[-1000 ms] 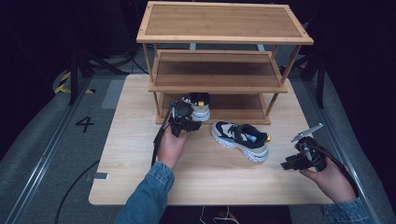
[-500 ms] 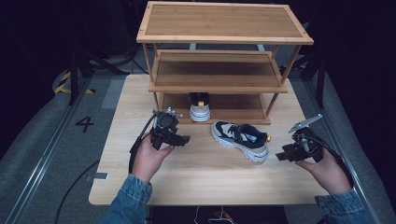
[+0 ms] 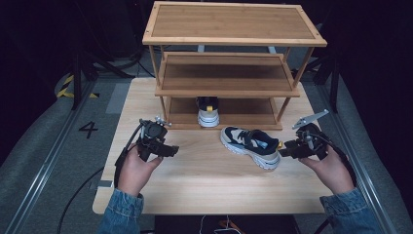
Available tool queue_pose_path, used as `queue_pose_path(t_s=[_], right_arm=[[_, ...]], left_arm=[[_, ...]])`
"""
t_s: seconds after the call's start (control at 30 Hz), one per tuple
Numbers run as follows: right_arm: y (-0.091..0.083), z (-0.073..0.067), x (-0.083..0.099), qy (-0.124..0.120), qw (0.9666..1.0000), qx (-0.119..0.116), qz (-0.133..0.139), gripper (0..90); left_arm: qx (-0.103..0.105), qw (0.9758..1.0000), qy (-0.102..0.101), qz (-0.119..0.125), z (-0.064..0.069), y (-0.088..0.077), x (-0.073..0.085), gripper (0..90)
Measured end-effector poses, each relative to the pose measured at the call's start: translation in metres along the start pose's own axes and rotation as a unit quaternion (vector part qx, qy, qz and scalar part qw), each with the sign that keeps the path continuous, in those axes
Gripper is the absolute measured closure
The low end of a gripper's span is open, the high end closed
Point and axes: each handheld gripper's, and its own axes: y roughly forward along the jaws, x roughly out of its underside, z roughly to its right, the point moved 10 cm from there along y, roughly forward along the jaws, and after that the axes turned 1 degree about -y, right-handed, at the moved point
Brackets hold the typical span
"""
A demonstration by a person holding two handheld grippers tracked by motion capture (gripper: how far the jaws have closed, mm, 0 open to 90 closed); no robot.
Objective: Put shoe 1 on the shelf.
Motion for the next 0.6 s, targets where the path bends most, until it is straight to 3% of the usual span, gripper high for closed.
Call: queue_pose_path(t_s=[0.2,0.37,0.6], right_arm=[[0.011,0.002,-0.008,-0.003,0.9999,0.011,-0.008,64.1],[0.011,0.005,-0.010,-0.009,0.9997,0.021,-0.009,80.5],[0.007,-0.002,-0.009,-0.026,0.9991,0.025,-0.020,87.7]], left_arm=[[-0.003,0.9999,-0.003,-0.015,-0.003,-0.002,0.012,39.4],[-0.009,0.9998,-0.008,-0.018,-0.006,-0.004,0.018,39.4],[-0.009,0.9997,-0.007,-0.020,-0.007,-0.004,0.019,39.3]])
